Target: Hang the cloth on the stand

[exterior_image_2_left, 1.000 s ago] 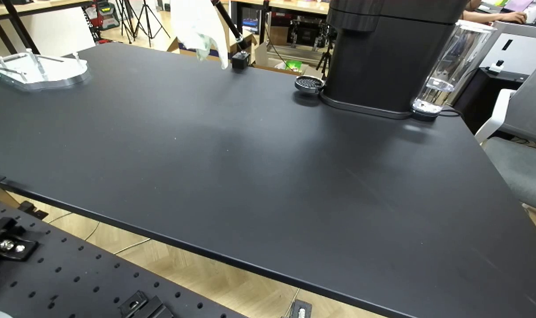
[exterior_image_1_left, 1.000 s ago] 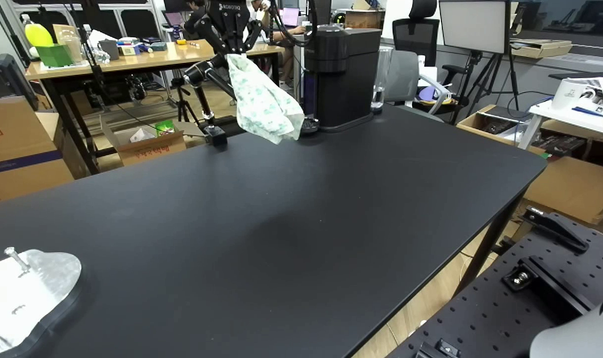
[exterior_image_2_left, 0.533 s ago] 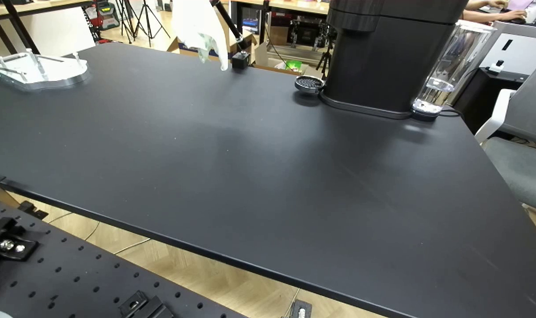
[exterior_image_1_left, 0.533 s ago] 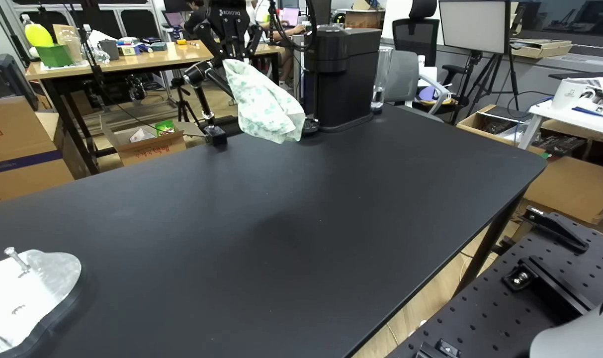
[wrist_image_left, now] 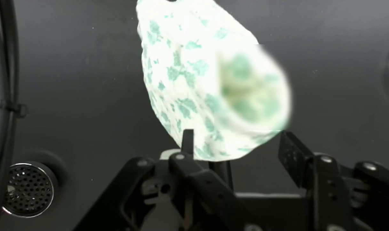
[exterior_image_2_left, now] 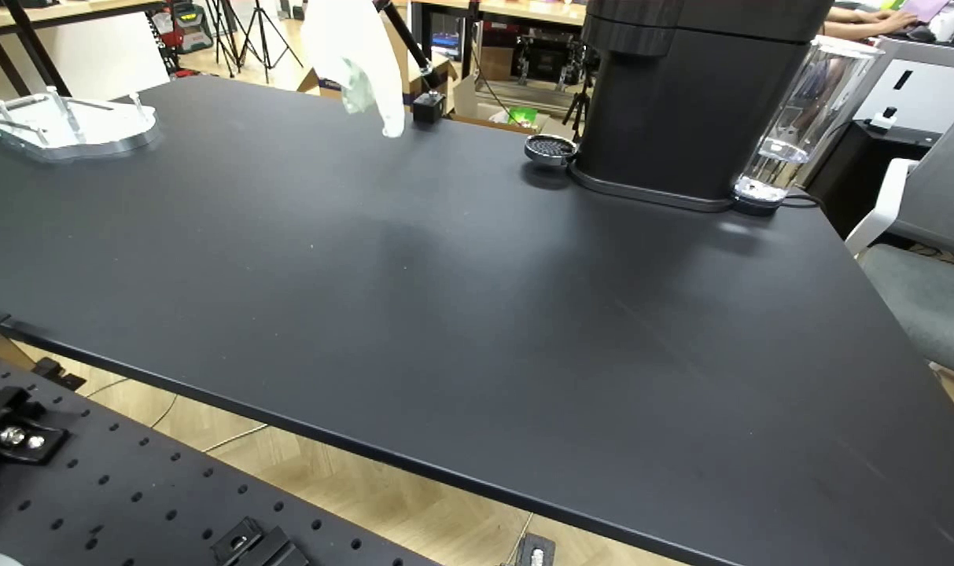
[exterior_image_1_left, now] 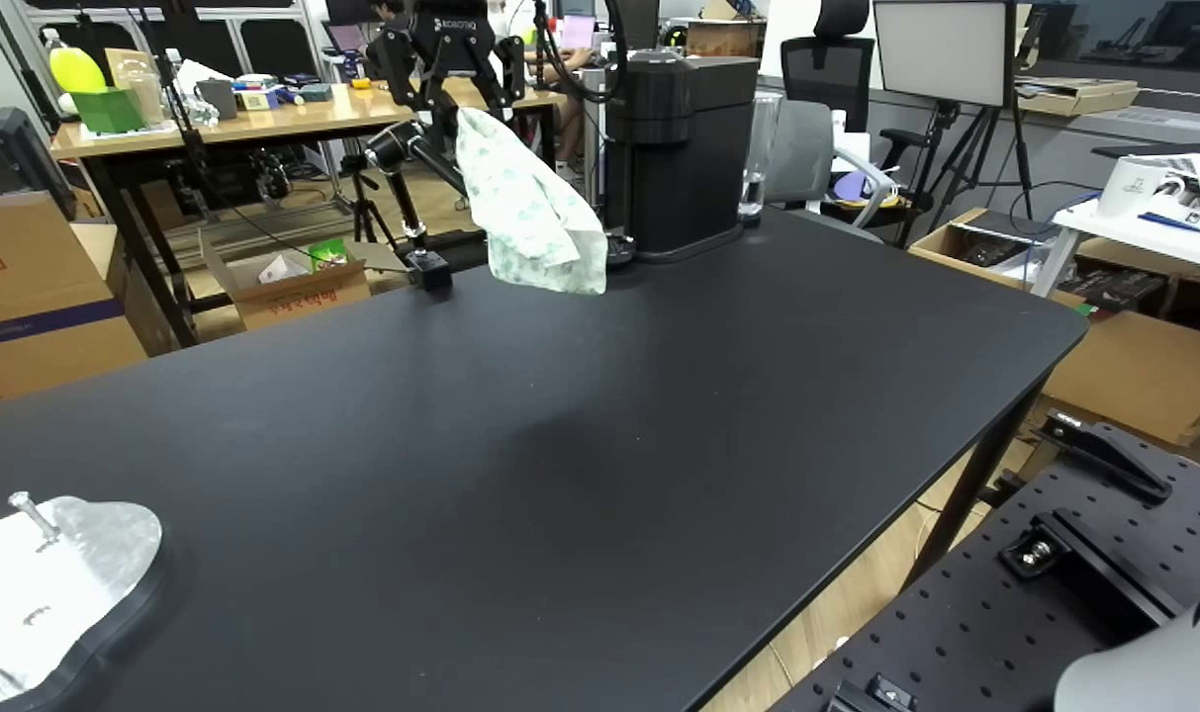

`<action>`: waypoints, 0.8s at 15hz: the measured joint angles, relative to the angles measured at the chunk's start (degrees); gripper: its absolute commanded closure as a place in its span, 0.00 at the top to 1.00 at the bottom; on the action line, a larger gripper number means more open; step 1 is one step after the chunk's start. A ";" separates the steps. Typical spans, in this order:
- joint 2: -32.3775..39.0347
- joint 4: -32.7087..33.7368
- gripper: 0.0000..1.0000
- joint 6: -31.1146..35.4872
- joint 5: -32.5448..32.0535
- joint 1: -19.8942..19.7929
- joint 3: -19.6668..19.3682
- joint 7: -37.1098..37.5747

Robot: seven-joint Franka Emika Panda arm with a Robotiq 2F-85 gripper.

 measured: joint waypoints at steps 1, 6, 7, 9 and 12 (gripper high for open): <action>0.00 -0.03 1.00 0.68 -0.17 0.01 0.00 -0.07; 0.00 -0.52 1.00 4.51 -2.53 0.16 0.00 -0.58; 0.00 -0.62 1.00 5.05 -3.10 0.20 0.00 -0.69; 0.00 -0.76 1.00 6.00 -3.93 0.28 -0.01 -1.04; 0.00 -0.90 1.00 6.78 -4.59 0.35 0.00 -1.52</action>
